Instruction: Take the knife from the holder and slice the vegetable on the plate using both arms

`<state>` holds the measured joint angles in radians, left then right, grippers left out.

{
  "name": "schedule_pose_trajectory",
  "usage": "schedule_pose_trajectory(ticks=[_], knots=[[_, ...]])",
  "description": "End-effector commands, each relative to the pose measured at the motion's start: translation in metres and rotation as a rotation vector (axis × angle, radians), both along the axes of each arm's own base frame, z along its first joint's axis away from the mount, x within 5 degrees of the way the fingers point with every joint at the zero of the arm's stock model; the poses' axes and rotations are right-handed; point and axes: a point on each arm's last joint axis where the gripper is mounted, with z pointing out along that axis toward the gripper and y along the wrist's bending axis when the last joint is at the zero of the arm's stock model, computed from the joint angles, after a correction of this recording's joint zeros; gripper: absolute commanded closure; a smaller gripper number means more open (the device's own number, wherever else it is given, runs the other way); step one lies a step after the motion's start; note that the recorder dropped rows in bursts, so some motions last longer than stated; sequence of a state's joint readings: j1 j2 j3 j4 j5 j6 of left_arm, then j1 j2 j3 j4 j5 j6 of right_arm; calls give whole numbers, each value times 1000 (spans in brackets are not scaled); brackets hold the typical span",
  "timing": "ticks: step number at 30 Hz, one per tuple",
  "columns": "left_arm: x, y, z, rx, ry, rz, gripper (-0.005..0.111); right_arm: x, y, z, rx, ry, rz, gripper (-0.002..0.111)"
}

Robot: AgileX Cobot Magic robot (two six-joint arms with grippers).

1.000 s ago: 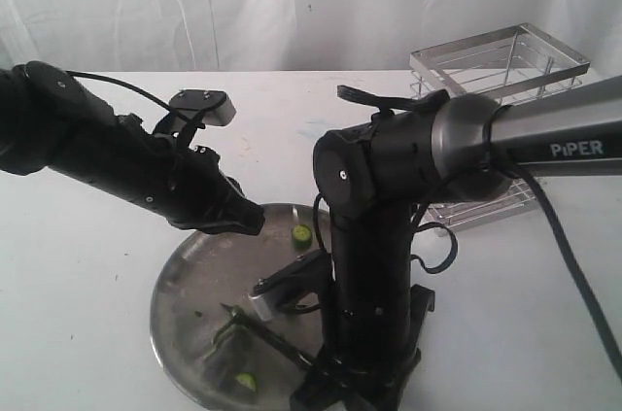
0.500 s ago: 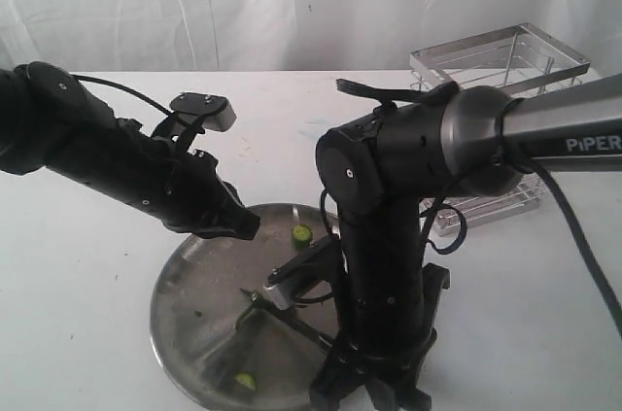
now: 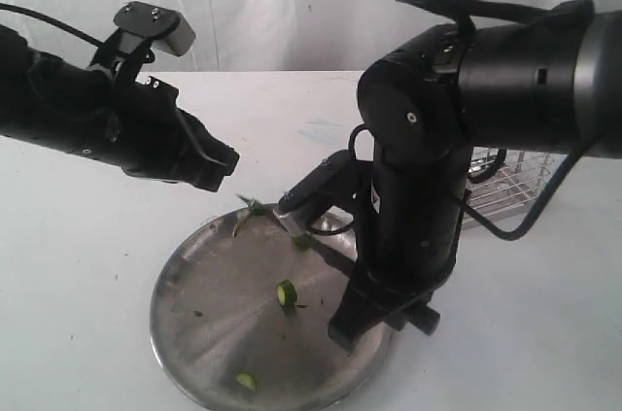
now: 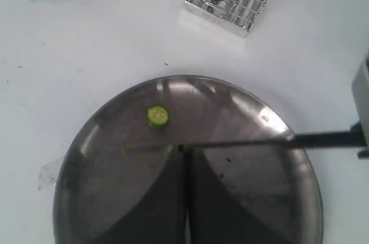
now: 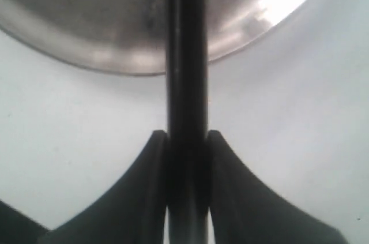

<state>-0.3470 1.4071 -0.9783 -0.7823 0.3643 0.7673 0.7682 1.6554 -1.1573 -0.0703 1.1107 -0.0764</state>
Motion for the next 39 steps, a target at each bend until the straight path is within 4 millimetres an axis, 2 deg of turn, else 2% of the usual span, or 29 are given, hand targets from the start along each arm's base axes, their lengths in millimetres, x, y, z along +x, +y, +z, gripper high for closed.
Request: schedule_pose_trajectory(ticks=[1, 4, 8, 9, 11, 15, 19, 24, 31, 39], knots=[[-16, 8, -8, 18, 40, 36, 107, 7, 0, 13, 60, -128, -74, 108], [-21, 14, -18, 64, 61, 64, 107, 6, -1, 14, 56, -124, -74, 108], [-22, 30, -28, 283, 71, 97, 107, 3, -5, 16, -101, -203, -43, 108], [-21, 39, -31, 374, 80, 145, 107, 1, -3, 17, -139, -229, -14, 108], [-21, 48, -33, 429, 100, 229, 107, -4, 1, 17, -146, -238, 15, 108], [-19, 34, -22, 248, 151, 281, 107, -4, 5, 17, -120, -251, 16, 108], [-16, 24, -5, 257, 117, 223, 107, -16, 6, 4, -188, -283, 48, 108], [-9, 19, 2, 258, 126, 205, 107, -26, 8, -8, -222, -357, 99, 108], [-8, 17, 5, 239, 124, 208, 107, -29, 13, -1, -283, -486, 101, 108], [-7, 17, 6, 237, 120, 210, 107, -35, 16, -2, -291, -464, 134, 108]])
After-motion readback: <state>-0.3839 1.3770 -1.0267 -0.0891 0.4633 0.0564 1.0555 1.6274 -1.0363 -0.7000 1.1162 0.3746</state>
